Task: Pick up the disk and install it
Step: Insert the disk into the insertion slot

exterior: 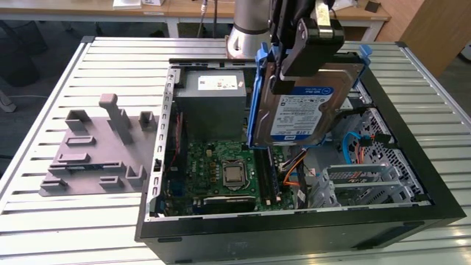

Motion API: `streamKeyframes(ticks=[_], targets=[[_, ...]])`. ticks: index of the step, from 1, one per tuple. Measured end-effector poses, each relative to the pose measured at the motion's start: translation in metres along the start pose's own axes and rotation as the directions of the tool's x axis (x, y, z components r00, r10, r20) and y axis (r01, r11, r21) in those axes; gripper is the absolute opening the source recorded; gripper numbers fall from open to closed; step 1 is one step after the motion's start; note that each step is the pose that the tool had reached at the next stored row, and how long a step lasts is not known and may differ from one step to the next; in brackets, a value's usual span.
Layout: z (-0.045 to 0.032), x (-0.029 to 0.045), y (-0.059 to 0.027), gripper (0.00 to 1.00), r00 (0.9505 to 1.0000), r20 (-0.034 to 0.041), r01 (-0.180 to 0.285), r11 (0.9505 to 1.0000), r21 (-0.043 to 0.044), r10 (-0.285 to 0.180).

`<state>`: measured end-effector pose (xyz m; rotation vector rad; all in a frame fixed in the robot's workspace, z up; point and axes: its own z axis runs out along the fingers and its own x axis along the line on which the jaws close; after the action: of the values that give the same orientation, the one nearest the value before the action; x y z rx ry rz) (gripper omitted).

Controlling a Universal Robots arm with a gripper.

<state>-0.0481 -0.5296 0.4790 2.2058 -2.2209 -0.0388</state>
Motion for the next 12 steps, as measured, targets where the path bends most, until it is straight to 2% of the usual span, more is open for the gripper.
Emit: streamKeyframes(ticks=[9, 12], targets=[[0.0001, 0.0074, -0.0001, 0.36, 1.0, 0.0, 0.0, 1.0, 0.0, 0.0], [0.0, 0.0085, -0.0038, 0.36, 1.0, 0.0, 0.0, 1.0, 0.0, 0.0]])
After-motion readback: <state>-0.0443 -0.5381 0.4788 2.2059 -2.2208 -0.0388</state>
